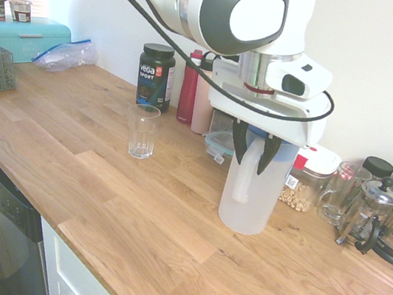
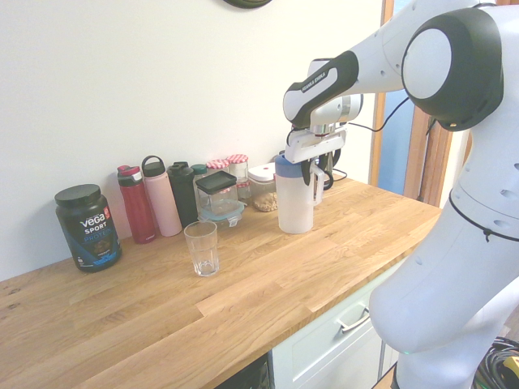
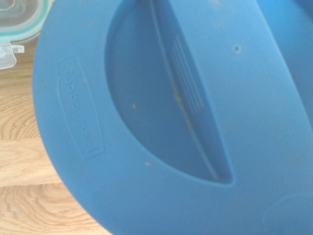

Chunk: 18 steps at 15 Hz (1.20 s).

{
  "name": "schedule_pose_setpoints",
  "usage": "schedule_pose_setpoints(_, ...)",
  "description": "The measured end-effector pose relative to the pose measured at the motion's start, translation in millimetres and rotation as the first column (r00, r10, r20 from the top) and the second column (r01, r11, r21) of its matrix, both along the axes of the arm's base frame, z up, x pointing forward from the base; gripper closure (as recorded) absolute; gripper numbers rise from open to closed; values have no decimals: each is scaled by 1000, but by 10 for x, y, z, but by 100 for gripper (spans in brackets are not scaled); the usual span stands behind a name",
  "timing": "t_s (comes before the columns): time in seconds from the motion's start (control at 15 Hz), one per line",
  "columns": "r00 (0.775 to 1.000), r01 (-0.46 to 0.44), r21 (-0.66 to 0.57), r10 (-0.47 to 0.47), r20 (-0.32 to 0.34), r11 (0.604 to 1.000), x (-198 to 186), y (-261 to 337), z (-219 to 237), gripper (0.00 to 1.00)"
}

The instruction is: Pour me some water

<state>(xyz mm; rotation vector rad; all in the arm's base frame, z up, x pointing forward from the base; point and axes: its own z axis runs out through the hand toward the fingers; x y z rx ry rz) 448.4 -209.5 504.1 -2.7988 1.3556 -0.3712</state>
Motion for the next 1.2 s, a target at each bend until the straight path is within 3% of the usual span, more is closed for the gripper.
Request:
schedule_pose_setpoints(0.6, 1000, -12, -4, 12, 2, 1000, 2, -14, 39, 100)
schedule_pose_setpoints(0.8, 999, -33, -11, 33, 15, 999, -4, -23, 269, 100)
schedule_pose_setpoints(1.0, 996, -82, -22, 82, 31, 996, -51, 144, 632, 100)
schedule_pose_setpoints(1.2, 985, -171, -47, 171, -1, 984, -51, 546, 788, 100)
